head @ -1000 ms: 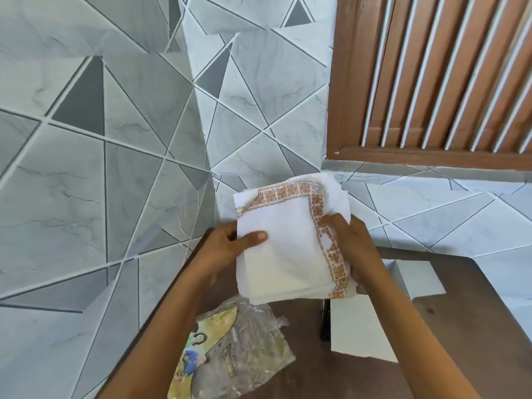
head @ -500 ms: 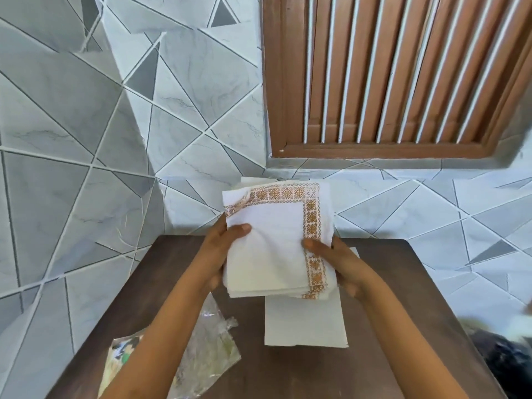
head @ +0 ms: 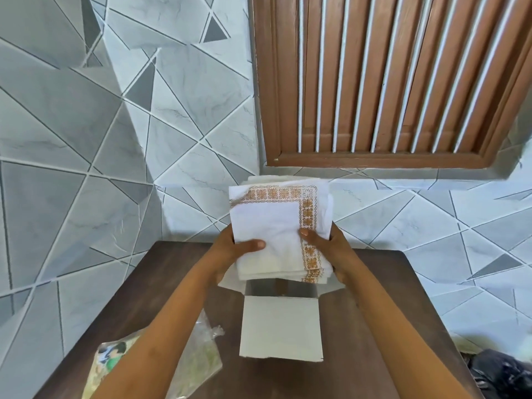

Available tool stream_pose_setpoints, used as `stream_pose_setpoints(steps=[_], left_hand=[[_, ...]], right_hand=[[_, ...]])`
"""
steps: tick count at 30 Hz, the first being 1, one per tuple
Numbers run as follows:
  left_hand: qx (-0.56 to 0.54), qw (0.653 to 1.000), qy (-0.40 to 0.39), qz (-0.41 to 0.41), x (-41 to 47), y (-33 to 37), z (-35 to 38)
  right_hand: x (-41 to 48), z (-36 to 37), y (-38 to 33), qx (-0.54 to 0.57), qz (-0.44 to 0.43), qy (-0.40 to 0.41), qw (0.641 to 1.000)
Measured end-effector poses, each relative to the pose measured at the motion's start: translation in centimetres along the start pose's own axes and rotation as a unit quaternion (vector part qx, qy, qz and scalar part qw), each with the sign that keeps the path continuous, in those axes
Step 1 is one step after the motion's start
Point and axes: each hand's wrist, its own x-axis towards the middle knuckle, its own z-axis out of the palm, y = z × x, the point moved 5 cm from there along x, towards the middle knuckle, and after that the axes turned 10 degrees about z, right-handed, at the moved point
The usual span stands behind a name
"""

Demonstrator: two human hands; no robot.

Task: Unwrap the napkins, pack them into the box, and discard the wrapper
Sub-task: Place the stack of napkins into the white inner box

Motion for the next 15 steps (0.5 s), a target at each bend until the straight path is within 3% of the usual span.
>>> stream_pose_setpoints(steps=[5,15], left_hand=[[-0.013,0.999,0.02,-0.024,-1.3,-3.8,0.1],[0.001,0.999,0.033,0.007,-1.2,-5.6,0.1]], right_hand=[[0.4,-0.1,2.2,-0.078,-0.012,-0.007,0.997],[-0.4,0.5,3.2,-0.221,-0.058,0.036,0.973]])
